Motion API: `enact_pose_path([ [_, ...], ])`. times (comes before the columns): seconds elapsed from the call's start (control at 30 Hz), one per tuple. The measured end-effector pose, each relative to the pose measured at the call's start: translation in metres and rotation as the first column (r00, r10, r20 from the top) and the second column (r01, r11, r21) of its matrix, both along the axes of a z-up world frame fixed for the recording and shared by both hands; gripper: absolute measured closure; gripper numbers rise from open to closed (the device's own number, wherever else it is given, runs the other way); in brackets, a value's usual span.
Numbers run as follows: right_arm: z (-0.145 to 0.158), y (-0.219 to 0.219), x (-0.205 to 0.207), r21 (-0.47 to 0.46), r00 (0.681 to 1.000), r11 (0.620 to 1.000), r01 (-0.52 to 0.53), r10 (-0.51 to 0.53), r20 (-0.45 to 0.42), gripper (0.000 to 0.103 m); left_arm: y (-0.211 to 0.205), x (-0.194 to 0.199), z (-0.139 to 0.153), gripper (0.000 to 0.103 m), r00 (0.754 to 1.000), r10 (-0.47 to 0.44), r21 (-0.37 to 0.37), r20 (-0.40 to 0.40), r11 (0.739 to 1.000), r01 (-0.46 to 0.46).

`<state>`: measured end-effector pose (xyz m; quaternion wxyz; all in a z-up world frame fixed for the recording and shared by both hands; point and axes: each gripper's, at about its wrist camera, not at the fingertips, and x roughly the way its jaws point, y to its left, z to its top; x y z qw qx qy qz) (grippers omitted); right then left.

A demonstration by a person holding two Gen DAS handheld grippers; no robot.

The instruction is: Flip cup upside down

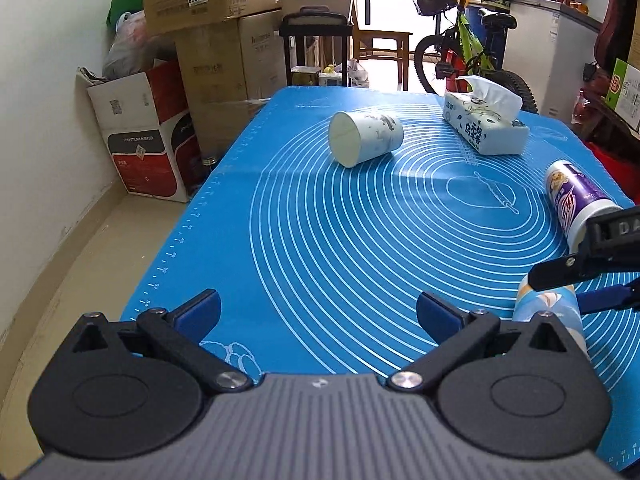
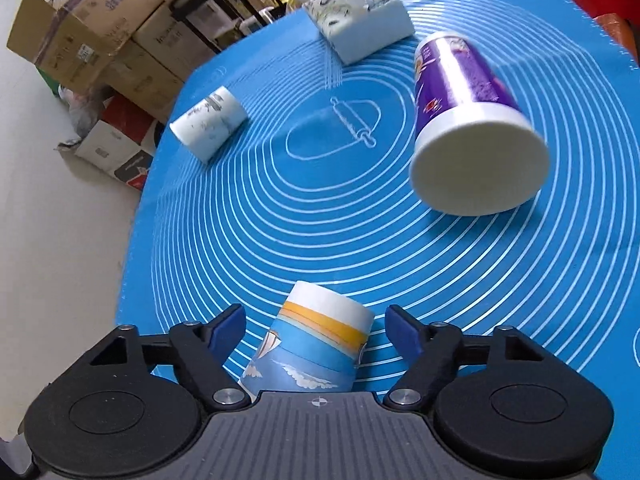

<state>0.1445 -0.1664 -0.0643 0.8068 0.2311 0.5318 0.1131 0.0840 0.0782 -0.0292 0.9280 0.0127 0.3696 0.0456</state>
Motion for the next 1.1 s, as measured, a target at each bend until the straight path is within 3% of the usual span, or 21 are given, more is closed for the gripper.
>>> enact_pose_path([
  [0.07, -0.002, 0.003, 0.003, -0.005, 1.0, 1.0, -0.01, 0.009, -0.014, 0.035, -0.002, 0.0, -0.001, 0.0, 1.0, -0.007, 0.0, 0.0, 1.0, 0.007],
  [0.23, -0.006, 0.005, 0.003, 0.014, 1.0, 1.0, -0.023, 0.024, -0.02, 0.038, -0.007, -0.001, -0.003, 0.0, 1.0, -0.025, -0.004, 0.003, 1.0, 0.025],
  [0.33, -0.001, 0.005, -0.003, 0.006, 0.999, 1.0, -0.024, 0.024, 0.04, 0.038, -0.007, -0.003, -0.002, 0.0, 1.0, -0.029, -0.012, 0.006, 1.0, 0.029],
  [0.47, 0.018, 0.003, -0.018, -0.067, 0.979, 0.998, -0.018, 0.031, 0.2, 0.039, -0.006, -0.005, 0.001, 0.0, 0.999, -0.022, -0.017, 0.026, 1.0, 0.023],
  [0.53, 0.028, 0.006, -0.029, -0.163, 0.945, 0.987, 0.008, 0.046, 0.323, 0.039, -0.007, -0.006, 0.002, 0.0, 0.999, -0.016, -0.019, 0.038, 1.0, 0.017],
  [0.63, 0.032, 0.014, -0.048, -0.333, 0.865, 0.94, 0.071, 0.109, 0.49, 0.039, -0.007, -0.008, 0.003, 0.0, 0.999, -0.01, -0.026, 0.05, 1.0, 0.011],
  [0.77, 0.017, 0.031, -0.075, -0.519, 0.725, 0.842, 0.147, 0.265, 0.636, 0.039, -0.008, -0.01, 0.001, 0.0, 0.999, -0.01, -0.031, 0.053, 0.999, 0.011],
  [0.83, 0.004, 0.038, -0.086, -0.586, 0.676, 0.794, 0.16, 0.344, 0.651, 0.039, -0.008, -0.011, 0.0, 0.0, 0.999, -0.012, -0.033, 0.052, 0.999, 0.013],
  [0.97, -0.011, 0.046, -0.104, -0.637, 0.627, 0.751, 0.173, 0.415, 0.659, 0.04, -0.011, -0.014, -0.002, 0.0, 0.999, -0.02, -0.033, 0.048, 0.999, 0.022],
  [1.1, -0.008, 0.048, -0.118, -0.632, 0.636, 0.758, 0.163, 0.409, 0.655, 0.042, -0.015, -0.017, -0.004, 0.0, 0.999, -0.029, -0.043, 0.041, 0.999, 0.03],
])
